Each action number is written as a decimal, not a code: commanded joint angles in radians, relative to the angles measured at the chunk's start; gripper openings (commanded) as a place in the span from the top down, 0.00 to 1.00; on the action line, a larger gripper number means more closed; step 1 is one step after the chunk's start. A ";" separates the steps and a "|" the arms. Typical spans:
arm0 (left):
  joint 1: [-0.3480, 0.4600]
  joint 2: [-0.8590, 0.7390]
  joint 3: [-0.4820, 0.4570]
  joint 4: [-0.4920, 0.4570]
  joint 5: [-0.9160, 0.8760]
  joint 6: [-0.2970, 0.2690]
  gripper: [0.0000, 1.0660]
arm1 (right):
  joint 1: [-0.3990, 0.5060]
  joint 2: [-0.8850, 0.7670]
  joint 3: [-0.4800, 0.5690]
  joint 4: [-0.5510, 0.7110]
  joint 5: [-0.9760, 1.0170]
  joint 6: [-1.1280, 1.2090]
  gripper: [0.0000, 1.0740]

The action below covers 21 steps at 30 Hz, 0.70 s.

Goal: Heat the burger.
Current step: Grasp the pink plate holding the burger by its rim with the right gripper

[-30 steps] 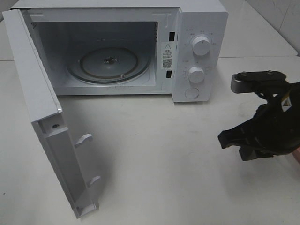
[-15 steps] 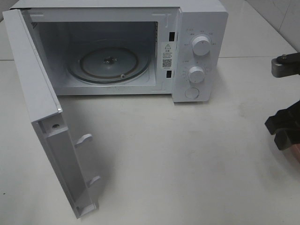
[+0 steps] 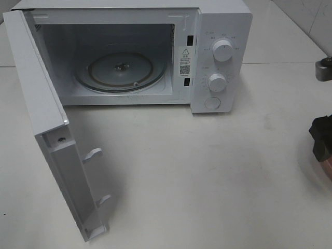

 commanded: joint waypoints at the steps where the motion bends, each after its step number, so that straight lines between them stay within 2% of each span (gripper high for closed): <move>1: 0.002 -0.020 0.003 -0.002 -0.010 0.000 0.08 | -0.021 0.078 -0.007 -0.018 -0.020 -0.013 0.19; 17: 0.002 -0.020 0.003 -0.002 -0.010 0.000 0.08 | -0.068 0.262 -0.007 -0.053 -0.183 0.005 0.21; 21: 0.002 -0.020 0.003 -0.002 -0.010 0.000 0.08 | -0.086 0.319 -0.037 -0.068 -0.209 0.006 0.22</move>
